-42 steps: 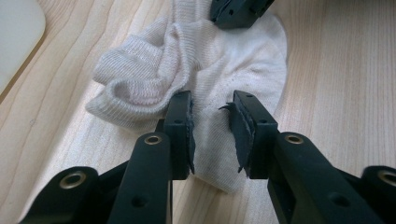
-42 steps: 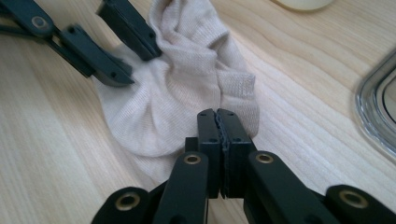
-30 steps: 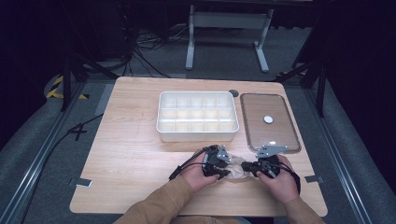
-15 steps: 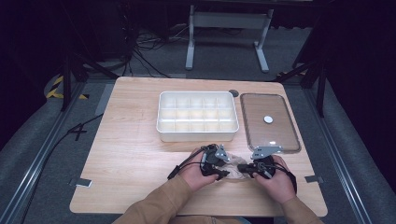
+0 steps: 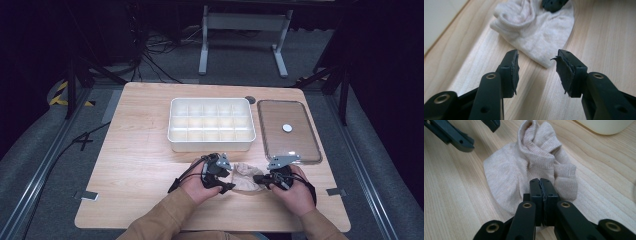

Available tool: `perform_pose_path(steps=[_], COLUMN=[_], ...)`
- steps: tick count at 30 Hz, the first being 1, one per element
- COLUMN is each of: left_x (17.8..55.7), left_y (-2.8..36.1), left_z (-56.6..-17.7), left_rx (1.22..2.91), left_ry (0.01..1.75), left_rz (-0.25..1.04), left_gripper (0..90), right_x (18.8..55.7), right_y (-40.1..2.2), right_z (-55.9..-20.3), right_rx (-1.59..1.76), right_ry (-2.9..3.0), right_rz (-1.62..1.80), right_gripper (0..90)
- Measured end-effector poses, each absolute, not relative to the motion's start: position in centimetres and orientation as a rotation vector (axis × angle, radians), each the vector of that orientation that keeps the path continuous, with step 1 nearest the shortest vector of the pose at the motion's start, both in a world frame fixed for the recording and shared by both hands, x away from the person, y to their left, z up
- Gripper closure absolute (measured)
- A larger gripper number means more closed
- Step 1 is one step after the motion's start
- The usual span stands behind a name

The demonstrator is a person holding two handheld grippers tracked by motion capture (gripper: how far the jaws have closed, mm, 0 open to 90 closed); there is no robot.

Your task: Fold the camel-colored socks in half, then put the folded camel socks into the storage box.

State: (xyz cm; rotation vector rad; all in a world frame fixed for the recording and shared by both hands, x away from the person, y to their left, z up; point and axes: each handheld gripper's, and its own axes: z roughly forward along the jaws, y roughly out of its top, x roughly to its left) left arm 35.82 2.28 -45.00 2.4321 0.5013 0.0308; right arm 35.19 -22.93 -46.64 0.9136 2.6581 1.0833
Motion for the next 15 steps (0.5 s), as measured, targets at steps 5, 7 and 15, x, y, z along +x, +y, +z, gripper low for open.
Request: perform_pose_path(steps=[5, 7, 15], left_x=[35.7, 35.6, 35.7], left_y=[1.6, 1.4, 1.0], left_z=[-45.6, -45.8, -46.3], left_rx=[2.453, 2.466, 2.484], left_ry=[0.494, 0.489, 0.472], left_rz=[0.027, 0.033, 0.038], left_gripper=[49.7, 49.2, 60.0], right_x=[35.1, 35.2, 35.4], right_y=[-22.9, -22.8, -22.6], right_z=[-46.6, -46.7, -46.8], right_rx=[0.911, 0.908, 0.905], right_ry=[2.653, 2.652, 2.657], right_rz=[1.081, 1.087, 1.105], right_gripper=[89.6, 89.6, 89.6])
